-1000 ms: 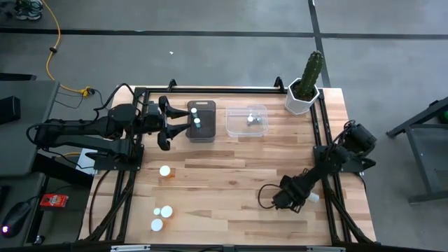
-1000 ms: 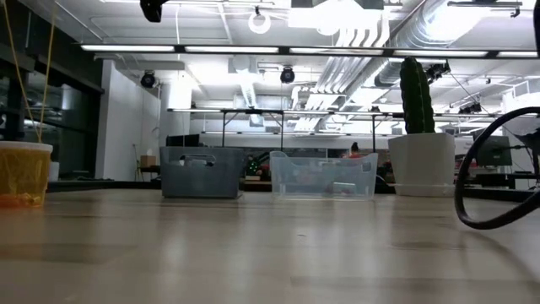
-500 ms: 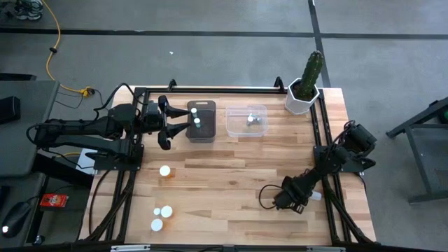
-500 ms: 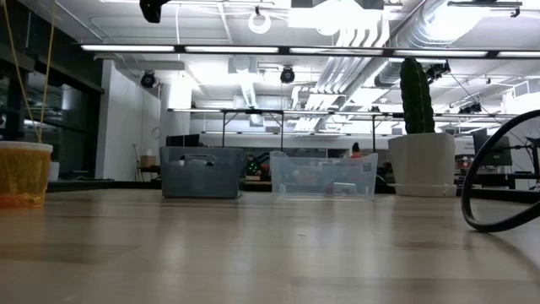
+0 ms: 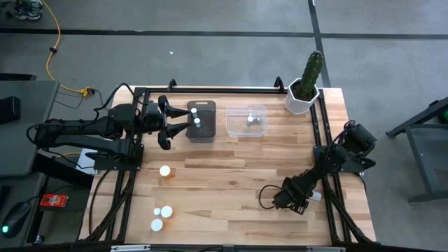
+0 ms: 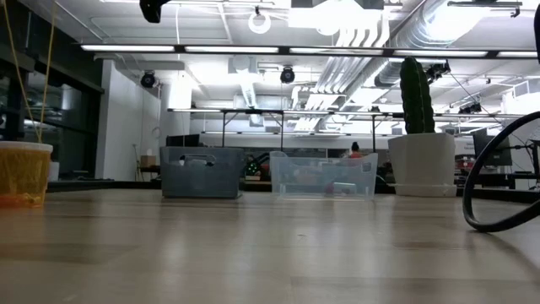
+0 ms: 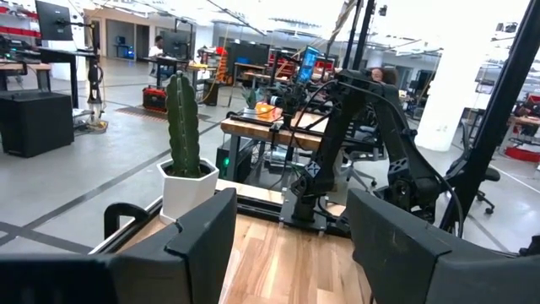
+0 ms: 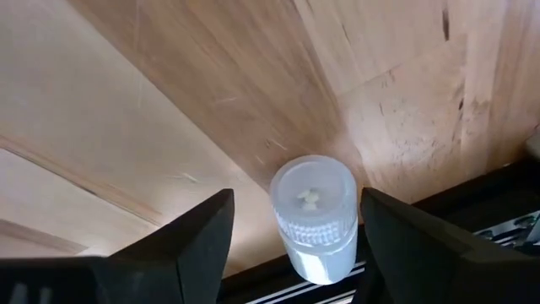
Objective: Pick and place medicine bottles into bin by pill shape (circle, oval)
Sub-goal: Put the white tablet bottle into the black bin
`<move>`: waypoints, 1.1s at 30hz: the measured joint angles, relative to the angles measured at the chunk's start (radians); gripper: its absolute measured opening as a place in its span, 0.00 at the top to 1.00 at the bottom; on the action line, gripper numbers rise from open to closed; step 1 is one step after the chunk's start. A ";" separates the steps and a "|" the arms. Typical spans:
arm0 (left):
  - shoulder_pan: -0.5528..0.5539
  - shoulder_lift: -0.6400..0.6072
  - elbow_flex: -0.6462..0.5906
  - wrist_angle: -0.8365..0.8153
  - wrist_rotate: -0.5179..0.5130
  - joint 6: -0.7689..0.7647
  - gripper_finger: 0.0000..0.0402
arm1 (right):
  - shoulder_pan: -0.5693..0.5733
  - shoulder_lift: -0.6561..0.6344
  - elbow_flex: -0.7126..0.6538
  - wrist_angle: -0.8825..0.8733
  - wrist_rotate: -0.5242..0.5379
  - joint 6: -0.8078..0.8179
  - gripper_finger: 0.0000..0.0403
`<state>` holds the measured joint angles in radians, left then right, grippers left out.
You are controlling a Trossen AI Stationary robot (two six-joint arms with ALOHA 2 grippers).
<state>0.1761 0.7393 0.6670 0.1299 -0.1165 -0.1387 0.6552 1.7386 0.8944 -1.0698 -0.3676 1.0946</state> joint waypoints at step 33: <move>0.000 0.000 0.000 -0.001 -0.001 -0.016 0.47 | -0.105 -0.263 0.116 0.128 0.571 -0.078 0.72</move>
<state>0.1764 0.7392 0.6670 0.1287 -0.1177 -0.1547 0.5500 1.4754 1.0104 -0.9418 0.2035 1.0166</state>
